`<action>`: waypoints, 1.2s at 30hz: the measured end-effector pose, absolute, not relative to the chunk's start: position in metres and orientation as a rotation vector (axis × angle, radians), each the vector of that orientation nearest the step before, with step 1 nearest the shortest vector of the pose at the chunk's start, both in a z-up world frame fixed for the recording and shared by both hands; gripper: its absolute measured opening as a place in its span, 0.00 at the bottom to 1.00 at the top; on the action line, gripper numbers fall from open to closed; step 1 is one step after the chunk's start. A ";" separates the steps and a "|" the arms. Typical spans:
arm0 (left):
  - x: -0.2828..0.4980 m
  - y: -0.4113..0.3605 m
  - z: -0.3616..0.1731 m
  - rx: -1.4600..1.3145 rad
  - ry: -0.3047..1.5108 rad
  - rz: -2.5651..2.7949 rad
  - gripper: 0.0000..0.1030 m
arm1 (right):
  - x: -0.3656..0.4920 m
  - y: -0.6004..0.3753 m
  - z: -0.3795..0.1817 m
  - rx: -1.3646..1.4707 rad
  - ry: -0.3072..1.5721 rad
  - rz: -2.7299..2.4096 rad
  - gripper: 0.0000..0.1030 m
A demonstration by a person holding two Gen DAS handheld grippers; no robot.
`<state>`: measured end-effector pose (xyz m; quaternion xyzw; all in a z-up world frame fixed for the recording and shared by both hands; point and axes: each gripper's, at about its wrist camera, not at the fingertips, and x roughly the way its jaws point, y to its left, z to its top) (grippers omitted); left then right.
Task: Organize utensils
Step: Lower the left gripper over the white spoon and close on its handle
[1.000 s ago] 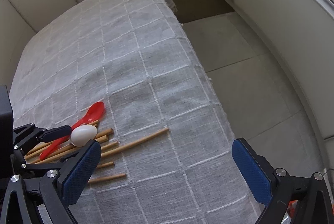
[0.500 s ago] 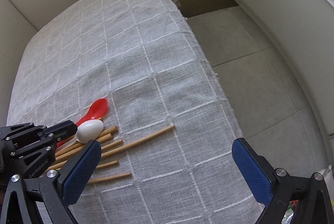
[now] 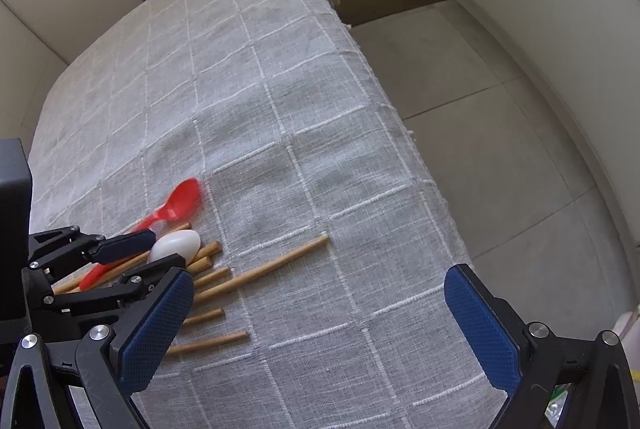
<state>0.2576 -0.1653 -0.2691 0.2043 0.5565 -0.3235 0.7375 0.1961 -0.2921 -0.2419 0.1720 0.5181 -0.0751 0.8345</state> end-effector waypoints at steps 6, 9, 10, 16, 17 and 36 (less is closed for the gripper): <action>0.269 -0.145 -0.256 0.303 1.227 -0.725 0.00 | 0.204 -0.288 -0.236 0.377 1.094 -0.142 1.00; 0.262 -0.144 -0.256 0.334 1.225 -0.741 0.14 | 0.205 -0.287 -0.234 0.409 1.085 -0.115 1.00; 0.254 -0.149 -0.258 0.350 1.220 -0.751 0.28 | 0.205 -0.288 -0.235 0.415 1.086 -0.117 1.00; 0.240 -0.183 -0.279 0.598 1.219 -0.758 0.48 | 0.204 -0.297 -0.244 0.461 1.100 -0.146 1.00; 0.241 -0.187 -0.281 0.620 1.199 -0.754 0.48 | 0.203 -0.299 -0.245 0.466 1.100 -0.148 1.00; 0.242 -0.124 -0.282 0.219 1.232 -0.705 0.37 | 0.209 -0.290 -0.243 0.483 1.099 -0.107 1.00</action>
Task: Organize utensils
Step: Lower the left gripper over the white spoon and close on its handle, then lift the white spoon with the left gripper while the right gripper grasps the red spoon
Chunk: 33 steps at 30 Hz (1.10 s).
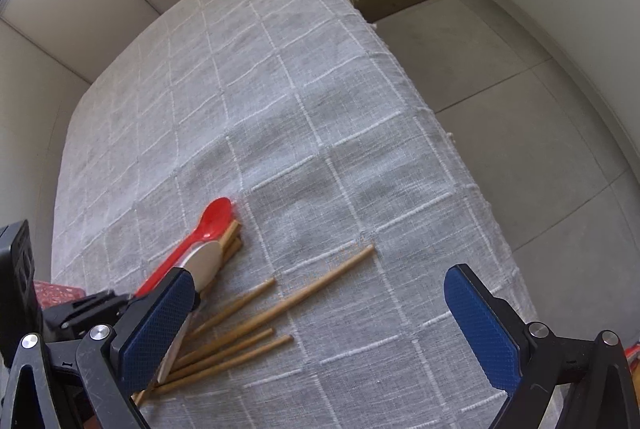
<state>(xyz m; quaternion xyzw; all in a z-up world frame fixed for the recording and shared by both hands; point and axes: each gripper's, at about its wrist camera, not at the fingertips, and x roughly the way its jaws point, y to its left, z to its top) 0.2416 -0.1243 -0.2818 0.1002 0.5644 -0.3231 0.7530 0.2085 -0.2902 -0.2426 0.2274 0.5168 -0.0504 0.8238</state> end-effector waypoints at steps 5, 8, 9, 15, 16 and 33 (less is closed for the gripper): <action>0.232 -0.128 -0.272 0.294 1.195 -0.698 0.44 | 0.205 -0.291 -0.248 0.500 1.103 -0.111 1.00; 0.229 -0.146 -0.269 0.329 1.185 -0.728 0.45 | 0.203 -0.293 -0.249 0.518 1.097 -0.107 1.00; 0.233 -0.151 -0.271 0.326 1.186 -0.722 0.45 | 0.203 -0.294 -0.250 0.527 1.097 -0.107 1.00; 0.243 -0.157 -0.272 0.339 1.199 -0.715 0.16 | 0.200 -0.299 -0.250 0.545 1.092 -0.101 1.00; 0.243 -0.161 -0.275 0.354 1.203 -0.716 0.04 | 0.200 -0.299 -0.251 0.550 1.094 -0.099 1.00; 0.227 -0.086 -0.188 0.084 0.967 -0.538 0.02 | 0.232 -0.283 -0.249 0.632 1.103 0.077 0.90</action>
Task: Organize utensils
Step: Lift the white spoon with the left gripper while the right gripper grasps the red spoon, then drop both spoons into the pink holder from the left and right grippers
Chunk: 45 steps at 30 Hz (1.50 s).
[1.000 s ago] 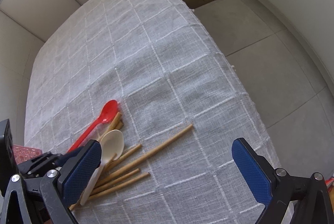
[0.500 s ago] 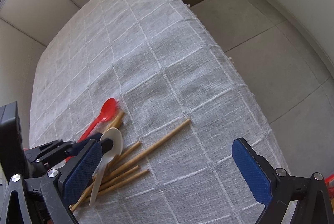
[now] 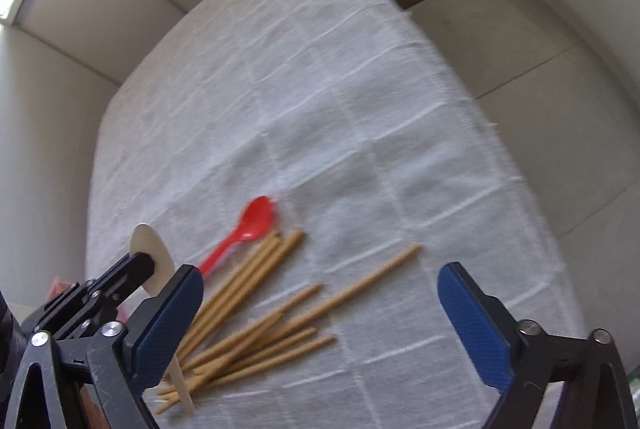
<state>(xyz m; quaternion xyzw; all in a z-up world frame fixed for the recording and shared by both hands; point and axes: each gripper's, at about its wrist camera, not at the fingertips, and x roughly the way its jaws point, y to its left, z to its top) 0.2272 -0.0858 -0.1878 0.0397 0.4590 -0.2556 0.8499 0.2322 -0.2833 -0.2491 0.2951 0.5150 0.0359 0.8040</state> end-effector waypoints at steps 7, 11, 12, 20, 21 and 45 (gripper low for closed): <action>0.202 -0.035 -0.155 -0.004 0.828 -0.459 0.02 | 0.278 -0.264 -0.291 0.693 1.172 0.180 0.61; 0.188 -0.008 -0.148 -0.054 0.753 -0.437 0.02 | 0.296 -0.264 -0.317 0.693 1.193 0.160 0.48; 0.187 -0.002 -0.148 -0.072 0.743 -0.436 0.02 | 0.298 -0.264 -0.317 0.704 1.164 0.174 0.48; 0.189 0.009 -0.144 -0.112 0.709 -0.428 0.02 | 0.309 -0.241 -0.318 0.598 1.115 0.215 0.39; 0.189 0.010 -0.144 -0.112 0.705 -0.423 0.02 | 0.311 -0.237 -0.318 0.580 1.116 0.223 0.37; 0.185 0.121 -0.117 -0.158 0.293 0.048 0.02 | 0.240 -0.130 -0.178 0.245 0.763 0.333 0.02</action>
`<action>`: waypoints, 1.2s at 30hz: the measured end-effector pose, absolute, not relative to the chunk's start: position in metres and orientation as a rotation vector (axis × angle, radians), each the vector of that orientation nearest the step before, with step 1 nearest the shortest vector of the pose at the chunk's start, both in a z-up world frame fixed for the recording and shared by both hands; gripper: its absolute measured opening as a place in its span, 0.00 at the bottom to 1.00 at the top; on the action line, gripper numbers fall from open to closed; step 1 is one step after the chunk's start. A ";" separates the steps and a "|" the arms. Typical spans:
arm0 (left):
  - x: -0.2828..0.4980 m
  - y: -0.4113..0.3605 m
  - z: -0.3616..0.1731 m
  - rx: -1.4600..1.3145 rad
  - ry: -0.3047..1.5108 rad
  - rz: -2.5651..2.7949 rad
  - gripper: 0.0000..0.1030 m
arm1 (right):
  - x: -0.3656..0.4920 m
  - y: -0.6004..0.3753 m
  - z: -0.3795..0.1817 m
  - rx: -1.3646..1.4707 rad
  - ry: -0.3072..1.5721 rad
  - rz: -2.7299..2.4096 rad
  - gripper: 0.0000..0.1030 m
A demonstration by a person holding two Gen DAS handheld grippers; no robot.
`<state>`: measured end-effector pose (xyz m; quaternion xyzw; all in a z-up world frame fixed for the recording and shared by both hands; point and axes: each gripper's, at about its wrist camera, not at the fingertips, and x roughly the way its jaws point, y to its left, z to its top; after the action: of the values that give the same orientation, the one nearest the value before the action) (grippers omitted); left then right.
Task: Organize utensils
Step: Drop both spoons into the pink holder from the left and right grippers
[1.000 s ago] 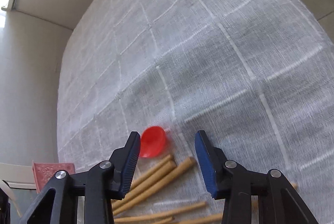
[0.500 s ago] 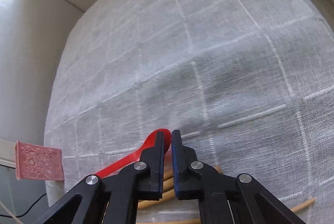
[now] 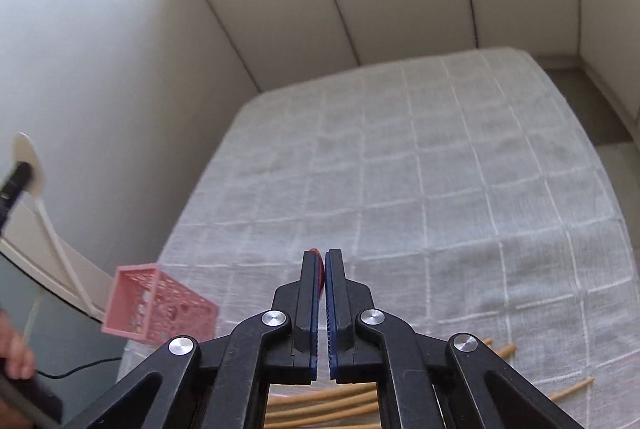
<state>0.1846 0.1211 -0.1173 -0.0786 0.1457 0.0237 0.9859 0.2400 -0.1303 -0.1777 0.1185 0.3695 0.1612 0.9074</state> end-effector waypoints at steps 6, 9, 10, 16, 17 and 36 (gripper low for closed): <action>0.197 0.121 -0.146 -0.126 0.298 0.104 0.02 | 0.234 -0.131 -0.167 0.248 0.726 0.337 0.02; 0.200 0.117 -0.156 -0.101 0.301 0.127 0.02 | 0.234 -0.135 -0.165 0.267 0.719 0.336 0.02; 0.201 0.117 -0.157 -0.098 0.307 0.129 0.02 | 0.234 -0.135 -0.165 0.272 0.716 0.338 0.02; 0.204 0.120 -0.168 -0.126 0.384 0.103 0.03 | 0.231 -0.133 -0.158 0.274 0.705 0.353 0.02; 0.204 0.121 -0.168 -0.141 0.405 0.089 0.03 | 0.231 -0.132 -0.157 0.271 0.703 0.358 0.02; 0.172 0.156 -0.125 -0.306 0.614 0.046 0.61 | 0.227 -0.046 -0.092 0.110 0.598 0.468 0.02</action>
<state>0.1724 0.1561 -0.1252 -0.1500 0.3009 0.0224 0.9415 0.2265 -0.0462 -0.0916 0.0538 0.2919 0.2282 0.9273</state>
